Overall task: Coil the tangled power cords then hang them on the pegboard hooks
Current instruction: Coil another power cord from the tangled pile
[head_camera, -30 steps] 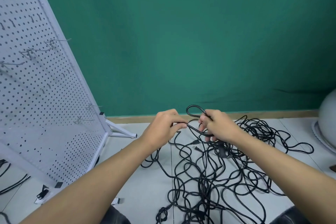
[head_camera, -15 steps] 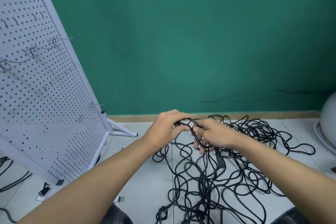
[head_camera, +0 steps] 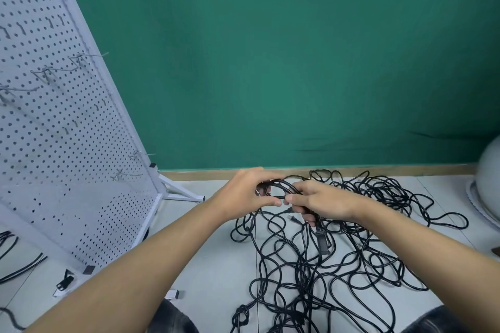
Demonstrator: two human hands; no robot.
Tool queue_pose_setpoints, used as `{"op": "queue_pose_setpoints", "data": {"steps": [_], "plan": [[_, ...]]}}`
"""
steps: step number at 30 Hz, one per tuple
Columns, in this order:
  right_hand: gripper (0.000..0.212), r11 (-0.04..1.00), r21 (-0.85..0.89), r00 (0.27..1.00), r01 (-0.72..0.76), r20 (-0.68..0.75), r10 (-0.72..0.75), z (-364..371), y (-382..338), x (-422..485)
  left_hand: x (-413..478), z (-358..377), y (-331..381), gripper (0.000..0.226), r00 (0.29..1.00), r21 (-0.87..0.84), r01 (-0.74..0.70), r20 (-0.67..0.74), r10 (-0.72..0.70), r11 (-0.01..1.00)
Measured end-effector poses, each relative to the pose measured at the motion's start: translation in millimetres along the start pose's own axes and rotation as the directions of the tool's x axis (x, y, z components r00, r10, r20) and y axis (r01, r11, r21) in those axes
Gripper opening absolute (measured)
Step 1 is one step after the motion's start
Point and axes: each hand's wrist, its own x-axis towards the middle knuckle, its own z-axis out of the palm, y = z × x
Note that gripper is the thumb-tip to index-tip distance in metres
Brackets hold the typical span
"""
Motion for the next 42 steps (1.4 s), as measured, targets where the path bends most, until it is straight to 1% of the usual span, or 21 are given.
{"op": "queue_pose_setpoints", "data": {"steps": [2, 4, 7, 8, 11, 12, 15, 17, 19, 22, 24, 26, 28, 30, 32, 34, 36, 39, 42], "plan": [[0.018, 0.998, 0.057, 0.999, 0.026, 0.021, -0.027, -1, -3, -2, 1, -3, -1, 0.049, 0.999, -0.044, 0.024, -0.037, -0.025, 0.999], [0.018, 0.998, 0.038, 0.999, 0.040, 0.018, -0.040, -2, -5, -2, 1, -5, 2, 0.042, 0.999, -0.039, 0.006, -0.046, -0.007, 0.999], [0.028, 0.998, -0.053, 0.999, 0.016, 0.052, -0.013, 0, -5, -1, 1, -6, 8, 0.038, 0.998, 0.046, -0.055, 0.011, 0.055, 0.997], [0.026, 0.999, -0.046, 0.996, 0.013, 0.085, -0.009, 2, -4, -1, 1, -7, 10, 0.037, 0.997, 0.076, -0.064, 0.037, 0.061, 0.995], [0.009, 1.000, -0.007, 0.985, 0.008, 0.170, -0.007, 6, -3, -1, 2, -7, 11, 0.036, 0.993, 0.154, -0.078, 0.098, 0.063, 0.985], [0.008, 1.000, 0.003, 0.983, -0.013, 0.182, 0.012, 7, -4, -2, 3, -7, 11, 0.036, 0.991, 0.176, -0.088, 0.119, 0.067, 0.980], [0.017, 0.997, 0.050, 0.978, -0.060, 0.203, 0.049, 10, -2, 0, 5, -6, 15, 0.039, 0.981, 0.213, -0.133, 0.167, 0.098, 0.968], [0.019, 0.999, 0.019, 0.982, -0.027, 0.187, 0.023, 9, -1, 0, 7, -6, 13, 0.044, 0.980, 0.209, -0.148, 0.166, 0.114, 0.967], [0.020, 1.000, 0.003, 0.989, 0.015, 0.149, -0.015, 7, 1, -1, 7, -7, 11, 0.046, 0.985, 0.189, -0.126, 0.141, 0.100, 0.974], [0.018, 0.995, 0.092, 0.995, 0.035, 0.090, -0.043, 7, 4, 1, 4, -8, 3, 0.041, 0.996, 0.117, -0.053, 0.079, 0.044, 0.992], [0.019, 0.990, 0.133, 0.997, 0.052, 0.048, -0.059, 7, 3, 1, 1, -9, -4, 0.036, 1.000, 0.050, 0.016, 0.017, -0.017, 0.999], [0.020, 0.988, 0.137, 0.997, 0.072, 0.031, -0.076, 5, -2, 0, -2, -11, -13, 0.033, 0.995, -0.001, 0.092, -0.035, -0.092, 0.996], [0.020, 0.990, 0.124, 0.997, 0.066, 0.022, -0.069, 2, -3, -1, -7, -12, -18, 0.030, 0.988, -0.057, 0.144, -0.054, -0.147, 0.988], [0.018, 0.994, 0.097, 0.999, 0.048, 0.003, -0.048, 1, -1, -1, -9, -11, -17, 0.035, 0.988, -0.127, 0.135, -0.063, -0.143, 0.983], [0.017, 0.997, 0.059, 0.998, 0.056, -0.023, -0.054, 1, 0, 0, -8, -9, -10, 0.043, 0.992, -0.159, 0.084, -0.083, -0.098, 0.984], [0.015, 0.995, 0.068, 0.997, 0.078, -0.031, -0.076, 0, 0, 0, -6, -8, -4, 0.045, 0.995, -0.159, 0.050, -0.072, -0.062, 0.986], [0.011, 0.993, 0.073, 0.996, 0.090, -0.023, -0.089, -1, 0, 0, -5, -10, 0, 0.041, 0.997, -0.191, 0.065, -0.030, -0.072, 0.979], [0.008, 0.991, 0.106, 0.996, 0.084, 0.017, -0.087, -1, 2, -1, -4, -10, 5, 0.025, 0.990, -0.320, 0.138, 0.019, -0.139, 0.937], [0.007, 0.987, 0.149, 0.995, 0.066, 0.062, -0.076, 1, 3, 0, -1, -7, 5, 0.018, 0.979, -0.312, 0.201, 0.022, -0.204, 0.929]]}}
